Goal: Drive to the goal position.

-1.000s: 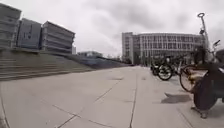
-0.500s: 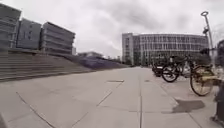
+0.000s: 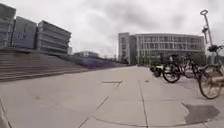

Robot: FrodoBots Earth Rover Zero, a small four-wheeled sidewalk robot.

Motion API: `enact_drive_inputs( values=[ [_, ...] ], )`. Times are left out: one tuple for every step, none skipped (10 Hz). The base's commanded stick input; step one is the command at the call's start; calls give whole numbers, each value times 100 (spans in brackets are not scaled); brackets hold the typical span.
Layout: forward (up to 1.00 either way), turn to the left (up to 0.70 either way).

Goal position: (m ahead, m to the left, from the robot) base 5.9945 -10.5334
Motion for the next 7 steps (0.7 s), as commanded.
enact_drive_inputs(
  values=[
    [70,0],
    [70,0],
    [70,-3],
    [70,-15],
    [70,-26],
    [70,-35],
    [70,-35]
  ],
)
